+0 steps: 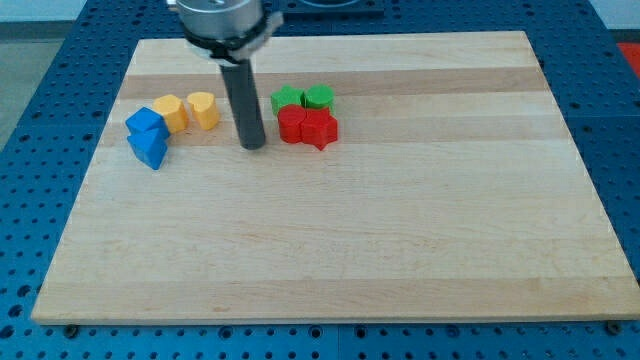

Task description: Push the green star to the top left

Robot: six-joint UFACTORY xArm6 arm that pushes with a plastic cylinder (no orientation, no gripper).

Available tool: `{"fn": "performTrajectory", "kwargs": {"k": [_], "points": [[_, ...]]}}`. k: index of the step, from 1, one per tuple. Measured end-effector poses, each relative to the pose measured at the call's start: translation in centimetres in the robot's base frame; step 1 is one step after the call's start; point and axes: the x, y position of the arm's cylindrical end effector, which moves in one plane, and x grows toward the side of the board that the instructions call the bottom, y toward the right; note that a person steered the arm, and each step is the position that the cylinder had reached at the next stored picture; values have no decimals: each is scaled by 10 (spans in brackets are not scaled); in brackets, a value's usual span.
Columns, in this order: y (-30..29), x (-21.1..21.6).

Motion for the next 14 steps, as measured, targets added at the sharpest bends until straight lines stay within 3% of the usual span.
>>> {"fn": "performTrajectory", "kwargs": {"k": [1,5,6,9,12,14], "points": [[39,12],[50,-84],[42,-99],[-16,-91],[-90,-123],[-104,-120]]}}
